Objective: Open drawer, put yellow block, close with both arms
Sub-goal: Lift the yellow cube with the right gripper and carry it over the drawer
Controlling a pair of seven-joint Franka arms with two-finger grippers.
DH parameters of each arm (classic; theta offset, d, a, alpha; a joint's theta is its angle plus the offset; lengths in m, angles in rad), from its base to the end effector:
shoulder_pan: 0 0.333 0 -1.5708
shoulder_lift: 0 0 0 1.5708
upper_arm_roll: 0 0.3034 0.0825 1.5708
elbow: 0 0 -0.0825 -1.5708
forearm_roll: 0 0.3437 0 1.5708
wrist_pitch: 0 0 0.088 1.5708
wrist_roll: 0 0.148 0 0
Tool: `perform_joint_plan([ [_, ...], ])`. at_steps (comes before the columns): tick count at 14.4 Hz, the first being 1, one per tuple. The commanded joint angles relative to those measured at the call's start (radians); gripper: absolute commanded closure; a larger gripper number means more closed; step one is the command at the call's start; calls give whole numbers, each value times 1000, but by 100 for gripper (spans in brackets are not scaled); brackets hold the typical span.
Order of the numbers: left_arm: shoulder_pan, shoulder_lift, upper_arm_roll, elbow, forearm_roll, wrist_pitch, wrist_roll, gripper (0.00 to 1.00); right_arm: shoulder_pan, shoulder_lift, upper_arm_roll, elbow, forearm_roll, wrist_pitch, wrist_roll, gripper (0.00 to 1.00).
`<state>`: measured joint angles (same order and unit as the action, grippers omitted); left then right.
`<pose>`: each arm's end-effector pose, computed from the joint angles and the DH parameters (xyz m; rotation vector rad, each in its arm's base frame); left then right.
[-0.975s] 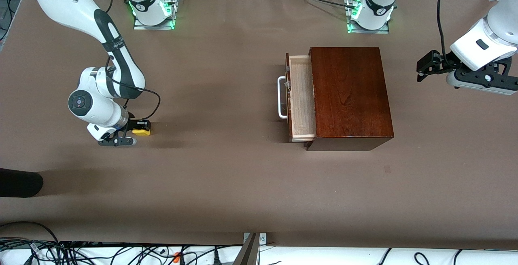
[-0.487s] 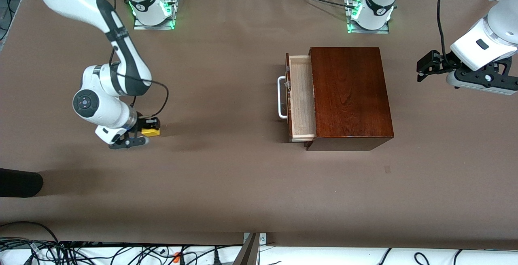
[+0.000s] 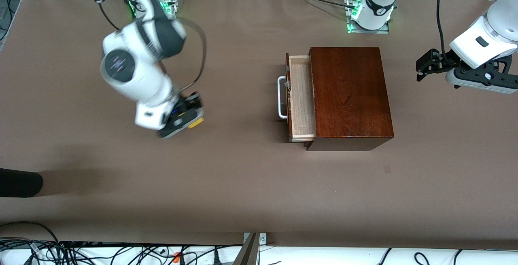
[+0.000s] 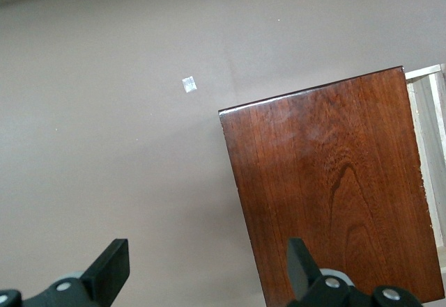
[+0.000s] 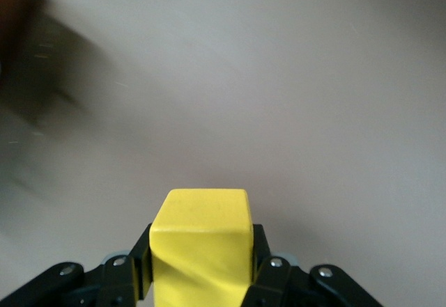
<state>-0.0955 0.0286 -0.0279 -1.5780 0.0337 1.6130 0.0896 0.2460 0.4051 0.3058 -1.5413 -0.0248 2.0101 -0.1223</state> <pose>0.5231 -0.0598 0.5567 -3.0910 0.3325 -0.0108 0.5593 0.3147 0.3980 -2.8686 -0.9754 -0.0911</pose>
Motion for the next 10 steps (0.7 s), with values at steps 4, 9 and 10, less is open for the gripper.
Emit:
perform_joint_plan([
  [4,-6,14,-1,33,-8,-16,-4,0,294,211,1,344,-164,-25,-80,100],
  [9,-6,13,-1,33,-8,-16,-4,0,426,265,1,422,-224,-31,-99,100],
  [10,-6,13,-1,33,-8,-16,-4,0,432,264,1,418,-219,-36,-99,100],
])
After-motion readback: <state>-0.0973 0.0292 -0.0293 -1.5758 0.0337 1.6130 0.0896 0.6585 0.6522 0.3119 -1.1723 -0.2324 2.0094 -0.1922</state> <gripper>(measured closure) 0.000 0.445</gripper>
